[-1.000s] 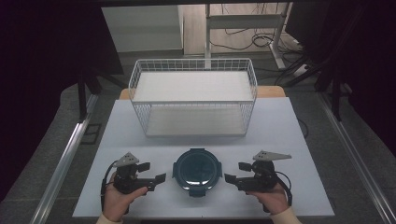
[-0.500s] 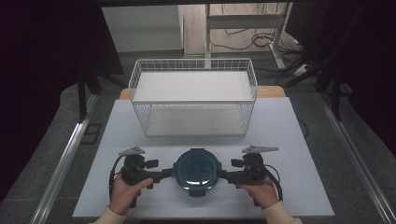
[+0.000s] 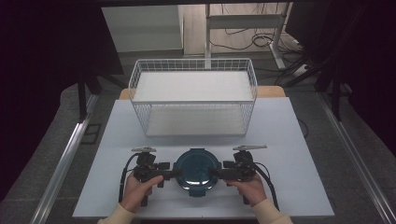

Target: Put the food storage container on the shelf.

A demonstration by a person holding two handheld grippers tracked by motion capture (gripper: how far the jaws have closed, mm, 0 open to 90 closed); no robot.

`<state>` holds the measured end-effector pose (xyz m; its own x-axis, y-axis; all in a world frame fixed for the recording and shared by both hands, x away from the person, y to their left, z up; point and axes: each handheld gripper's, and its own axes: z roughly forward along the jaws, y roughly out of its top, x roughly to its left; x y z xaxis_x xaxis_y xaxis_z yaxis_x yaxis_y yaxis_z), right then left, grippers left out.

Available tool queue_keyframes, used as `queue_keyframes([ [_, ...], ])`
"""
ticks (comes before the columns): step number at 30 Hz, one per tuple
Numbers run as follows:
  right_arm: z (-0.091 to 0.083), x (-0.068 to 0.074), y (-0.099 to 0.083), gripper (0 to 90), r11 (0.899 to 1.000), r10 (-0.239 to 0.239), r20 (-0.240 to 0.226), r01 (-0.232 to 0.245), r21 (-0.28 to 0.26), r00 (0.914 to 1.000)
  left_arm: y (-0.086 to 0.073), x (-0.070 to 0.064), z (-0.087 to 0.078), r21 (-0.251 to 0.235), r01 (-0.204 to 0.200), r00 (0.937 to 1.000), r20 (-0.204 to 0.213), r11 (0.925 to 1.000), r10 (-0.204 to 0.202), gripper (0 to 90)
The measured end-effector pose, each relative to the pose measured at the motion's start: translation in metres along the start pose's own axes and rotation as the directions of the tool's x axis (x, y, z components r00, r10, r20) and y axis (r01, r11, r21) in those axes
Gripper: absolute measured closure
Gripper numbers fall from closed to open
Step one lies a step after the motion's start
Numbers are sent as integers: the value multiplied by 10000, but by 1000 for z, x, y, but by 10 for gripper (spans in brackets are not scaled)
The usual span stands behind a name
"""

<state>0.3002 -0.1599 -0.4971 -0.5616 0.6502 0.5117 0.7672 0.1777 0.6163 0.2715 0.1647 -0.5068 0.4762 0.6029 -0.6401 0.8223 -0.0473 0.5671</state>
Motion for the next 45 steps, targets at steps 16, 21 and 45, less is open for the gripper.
queue_keyframes([
  [16,15,2,-7,124,9970,737,-488,-725,263,9961,-5,8,20,300,888,9932,727,9956,-908,162],
  [21,20,3,-8,139,9925,1168,-522,-1146,436,9918,-7,7,25,575,1018,9926,611,9931,-1053,198],
  [45,-3,7,-15,345,9896,1405,-745,-1425,-221,9873,-16,-5,7,112,1098,9925,527,9939,-1102,355],
])
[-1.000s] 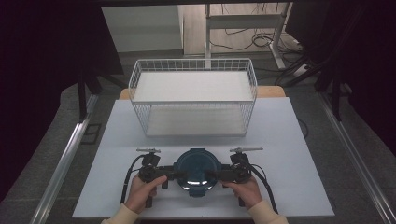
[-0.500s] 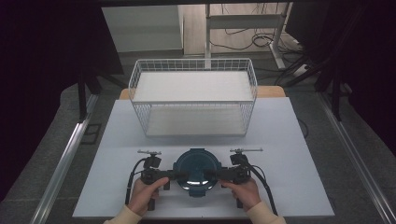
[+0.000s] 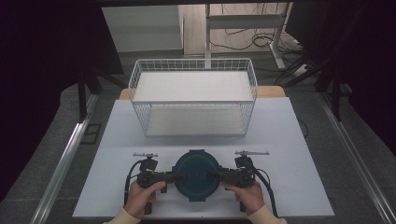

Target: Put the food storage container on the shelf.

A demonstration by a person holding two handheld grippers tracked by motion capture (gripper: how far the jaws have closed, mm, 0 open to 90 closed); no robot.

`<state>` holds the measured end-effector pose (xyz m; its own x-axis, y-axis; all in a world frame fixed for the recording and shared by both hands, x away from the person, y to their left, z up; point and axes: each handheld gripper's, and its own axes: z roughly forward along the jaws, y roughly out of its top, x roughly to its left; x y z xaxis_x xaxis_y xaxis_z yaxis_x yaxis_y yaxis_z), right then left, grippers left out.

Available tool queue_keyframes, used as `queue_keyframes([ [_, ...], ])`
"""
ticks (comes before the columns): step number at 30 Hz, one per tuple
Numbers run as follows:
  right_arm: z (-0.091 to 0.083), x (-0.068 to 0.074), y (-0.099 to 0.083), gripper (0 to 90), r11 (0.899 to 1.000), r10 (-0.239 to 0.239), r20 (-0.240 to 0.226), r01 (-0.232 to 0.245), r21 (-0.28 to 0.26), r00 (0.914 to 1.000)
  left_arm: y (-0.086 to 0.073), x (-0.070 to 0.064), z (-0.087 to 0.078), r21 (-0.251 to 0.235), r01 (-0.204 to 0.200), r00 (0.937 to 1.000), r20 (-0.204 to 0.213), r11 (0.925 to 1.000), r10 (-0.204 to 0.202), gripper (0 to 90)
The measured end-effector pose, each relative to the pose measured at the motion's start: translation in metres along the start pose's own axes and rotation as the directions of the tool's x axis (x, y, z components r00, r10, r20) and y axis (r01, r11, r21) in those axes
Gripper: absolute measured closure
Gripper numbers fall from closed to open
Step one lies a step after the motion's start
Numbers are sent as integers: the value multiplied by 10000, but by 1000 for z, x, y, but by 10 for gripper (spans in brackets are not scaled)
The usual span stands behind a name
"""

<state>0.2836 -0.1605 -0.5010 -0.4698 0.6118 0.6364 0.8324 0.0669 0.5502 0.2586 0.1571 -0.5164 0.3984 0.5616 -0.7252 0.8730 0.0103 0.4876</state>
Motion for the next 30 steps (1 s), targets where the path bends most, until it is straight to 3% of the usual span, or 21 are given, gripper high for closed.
queue_keyframes([
  [8,-4,2,-3,364,9998,-150,-66,149,-121,9999,-3,-5,-3,-201,-202,9998,-58,9996,201,383],
  [15,-5,9,-4,367,9973,-730,52,731,-72,9973,-2,-9,-10,-449,-429,9989,-218,9981,420,409],
  [30,-12,18,-1,367,9905,-1293,-9,1291,-469,9916,1,-19,-19,-741,-794,9968,-176,9941,783,424],
])
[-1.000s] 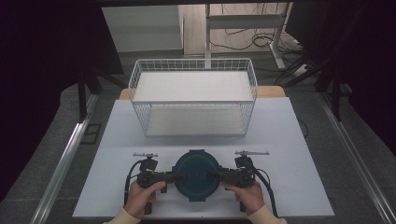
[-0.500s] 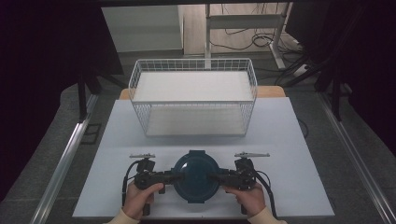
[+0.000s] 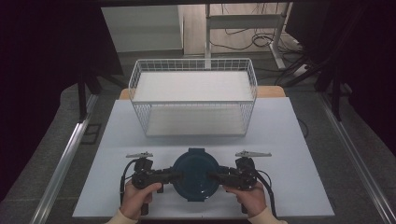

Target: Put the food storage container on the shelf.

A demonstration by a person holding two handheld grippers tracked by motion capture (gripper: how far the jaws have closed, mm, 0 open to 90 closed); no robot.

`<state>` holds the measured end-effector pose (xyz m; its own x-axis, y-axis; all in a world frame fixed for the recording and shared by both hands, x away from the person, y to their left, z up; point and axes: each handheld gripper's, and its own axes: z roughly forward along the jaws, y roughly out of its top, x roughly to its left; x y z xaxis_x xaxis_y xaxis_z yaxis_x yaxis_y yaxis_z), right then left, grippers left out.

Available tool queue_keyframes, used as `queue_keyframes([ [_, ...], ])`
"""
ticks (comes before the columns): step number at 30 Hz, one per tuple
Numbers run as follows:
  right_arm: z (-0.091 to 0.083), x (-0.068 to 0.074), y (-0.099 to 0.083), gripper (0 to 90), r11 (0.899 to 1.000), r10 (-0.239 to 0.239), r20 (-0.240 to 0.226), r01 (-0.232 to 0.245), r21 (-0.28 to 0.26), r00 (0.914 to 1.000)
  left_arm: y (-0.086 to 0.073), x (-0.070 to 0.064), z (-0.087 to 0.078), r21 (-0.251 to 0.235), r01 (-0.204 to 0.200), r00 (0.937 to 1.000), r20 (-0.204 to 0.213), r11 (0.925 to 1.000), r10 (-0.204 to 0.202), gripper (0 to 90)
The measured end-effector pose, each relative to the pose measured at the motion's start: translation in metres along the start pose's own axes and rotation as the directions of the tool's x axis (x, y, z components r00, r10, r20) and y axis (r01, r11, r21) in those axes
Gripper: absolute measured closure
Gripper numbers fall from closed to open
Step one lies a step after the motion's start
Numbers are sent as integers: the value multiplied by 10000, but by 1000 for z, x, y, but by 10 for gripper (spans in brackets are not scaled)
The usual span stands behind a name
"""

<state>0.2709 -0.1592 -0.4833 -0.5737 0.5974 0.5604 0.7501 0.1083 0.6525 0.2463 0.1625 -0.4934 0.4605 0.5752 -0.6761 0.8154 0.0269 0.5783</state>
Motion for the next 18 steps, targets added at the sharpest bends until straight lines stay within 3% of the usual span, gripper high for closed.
queue_keyframes([
  [18,-11,14,7,366,9969,-685,122,689,-385,9976,5,-13,-9,-236,-521,9986,26,9984,522,427],
])
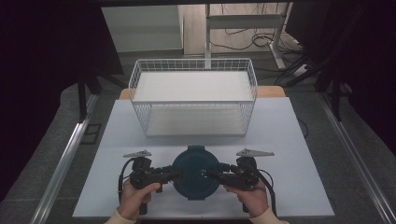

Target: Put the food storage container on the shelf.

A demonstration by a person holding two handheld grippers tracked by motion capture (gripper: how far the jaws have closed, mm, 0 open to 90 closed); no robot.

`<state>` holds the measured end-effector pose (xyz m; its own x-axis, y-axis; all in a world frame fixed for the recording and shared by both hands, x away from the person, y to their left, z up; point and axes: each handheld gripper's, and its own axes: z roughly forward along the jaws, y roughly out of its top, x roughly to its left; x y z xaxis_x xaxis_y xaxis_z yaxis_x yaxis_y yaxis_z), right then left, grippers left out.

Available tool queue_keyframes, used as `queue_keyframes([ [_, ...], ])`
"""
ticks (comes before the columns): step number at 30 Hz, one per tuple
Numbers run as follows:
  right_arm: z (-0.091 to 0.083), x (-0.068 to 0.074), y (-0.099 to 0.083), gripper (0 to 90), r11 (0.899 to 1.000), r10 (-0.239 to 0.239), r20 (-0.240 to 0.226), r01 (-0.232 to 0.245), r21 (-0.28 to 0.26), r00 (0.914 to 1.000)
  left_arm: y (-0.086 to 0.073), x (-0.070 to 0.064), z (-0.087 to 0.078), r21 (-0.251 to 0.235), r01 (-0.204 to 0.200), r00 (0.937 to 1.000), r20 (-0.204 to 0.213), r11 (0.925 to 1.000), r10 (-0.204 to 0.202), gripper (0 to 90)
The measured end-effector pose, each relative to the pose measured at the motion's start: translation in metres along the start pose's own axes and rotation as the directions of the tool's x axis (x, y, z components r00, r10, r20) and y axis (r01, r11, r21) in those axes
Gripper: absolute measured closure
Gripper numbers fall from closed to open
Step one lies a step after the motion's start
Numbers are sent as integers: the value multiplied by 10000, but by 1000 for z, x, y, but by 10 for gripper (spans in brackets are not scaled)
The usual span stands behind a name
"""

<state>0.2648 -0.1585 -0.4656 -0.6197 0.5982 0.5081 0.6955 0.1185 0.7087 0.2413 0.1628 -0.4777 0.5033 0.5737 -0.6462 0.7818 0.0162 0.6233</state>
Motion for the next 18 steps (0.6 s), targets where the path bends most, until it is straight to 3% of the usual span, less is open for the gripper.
queue_keyframes([
  [18,-5,9,15,366,9989,-384,-18,383,-261,9993,15,-9,-10,-220,-455,9989,-128,9987,453,426],
])
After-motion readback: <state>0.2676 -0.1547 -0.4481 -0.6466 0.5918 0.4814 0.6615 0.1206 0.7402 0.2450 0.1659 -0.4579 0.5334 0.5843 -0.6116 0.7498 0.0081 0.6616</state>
